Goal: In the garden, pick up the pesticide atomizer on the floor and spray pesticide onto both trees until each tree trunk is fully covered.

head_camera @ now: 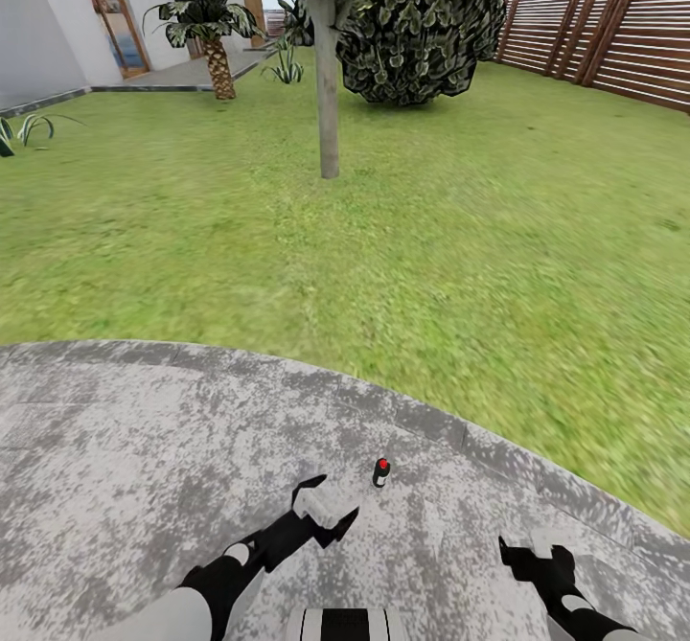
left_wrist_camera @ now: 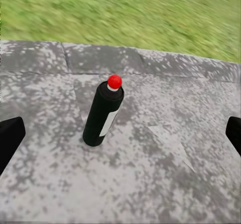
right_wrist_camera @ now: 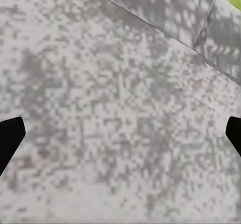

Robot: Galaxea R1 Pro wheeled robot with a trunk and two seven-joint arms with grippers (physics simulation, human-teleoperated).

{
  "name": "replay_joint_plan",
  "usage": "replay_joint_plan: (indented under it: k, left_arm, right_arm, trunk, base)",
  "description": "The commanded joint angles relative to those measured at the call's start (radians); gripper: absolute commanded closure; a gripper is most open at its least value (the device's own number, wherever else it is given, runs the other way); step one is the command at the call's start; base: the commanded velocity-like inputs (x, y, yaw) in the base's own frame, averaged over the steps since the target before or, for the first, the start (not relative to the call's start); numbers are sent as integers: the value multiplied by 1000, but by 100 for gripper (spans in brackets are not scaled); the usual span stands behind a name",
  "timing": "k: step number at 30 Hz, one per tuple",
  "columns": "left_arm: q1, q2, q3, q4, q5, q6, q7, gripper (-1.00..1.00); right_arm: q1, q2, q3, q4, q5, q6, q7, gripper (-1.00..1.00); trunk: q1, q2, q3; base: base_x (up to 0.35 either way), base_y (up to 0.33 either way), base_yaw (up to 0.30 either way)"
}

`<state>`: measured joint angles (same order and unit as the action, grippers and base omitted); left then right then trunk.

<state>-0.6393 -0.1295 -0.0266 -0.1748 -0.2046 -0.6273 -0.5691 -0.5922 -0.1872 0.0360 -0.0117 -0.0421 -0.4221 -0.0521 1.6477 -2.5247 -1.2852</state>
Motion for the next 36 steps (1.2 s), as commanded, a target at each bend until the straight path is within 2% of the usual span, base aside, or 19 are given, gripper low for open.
replay_joint_plan:
  k: [1,4,10,17,22,23,24,26,28,29,30,34,35,36]
  left_arm:
    - [0,0,0,0,0,0,0,-100]
    - [1,0,-3,-3,0,0,0,-100]
    - [1,0,0,-63,-1,2,16,-100]
    - [1,0,-2,-196,0,12,17,-100]
    - [1,-2,-4,-236,1,28,17,-100]
    - [0,-5,-5,-308,2,167,16,-100]
    - [0,-5,-5,-330,2,212,15,-100]
    - [0,-8,-6,-416,0,361,14,-100]
    - [-2,-11,-7,-441,0,405,13,-100]
    - [-16,-17,-7,-459,-1,444,11,-100]
    - [-57,-42,-12,-435,-5,471,-7,-100]
    - [-73,-45,-45,-344,-22,472,-61,-100]
    - [-74,-45,-58,-329,-27,469,-71,-100]
    - [-76,-45,-88,-309,-35,455,-86,-100]
  right_arm:
    - [0,0,0,0,0,-1,0,-100]
    - [0,0,0,0,1,-2,0,-100]
    - [0,-2,-1,-2,2,-3,-1,-100]
    - [0,-5,2,-5,3,-3,0,-100]
    - [0,-8,2,-6,4,-2,3,-100]
    - [0,-10,4,-7,7,2,7,-100]
    - [0,-10,5,-7,10,3,12,-100]
    - [0,-19,5,-7,27,5,65,-100]
    - [0,-30,5,-7,34,6,103,-100]
    - [0,-42,5,-7,39,7,150,-100]
    - [0,-50,6,-7,44,8,190,-100]
    - [0,-52,7,-7,46,8,260,-100]
    - [0,-53,8,-7,46,7,282,-100]
    - [0,-54,11,-7,47,6,317,-100]
  trunk:
    - [0,0,0]
    - [0,0,0]
    - [0,0,0]
    - [0,0,0]
    - [0,0,0]
    - [0,0,0]
    - [0,0,0]
    - [0,0,0]
    - [0,0,0]
    - [0,0,0]
    - [0,0,0]
    - [0,0,0]
    - [0,0,0]
    - [0,0,0]
  base:
    - [0,0,0]
    - [0,0,0]
    - [0,0,0]
    - [0,0,0]
    - [0,0,0]
    - [0,0,0]
    - [0,0,0]
    - [0,0,0]
    - [0,0,0]
    - [0,0,0]
    - [0,0,0]
    - [0,0,0]
    - [0,0,0]
    - [0,0,0]
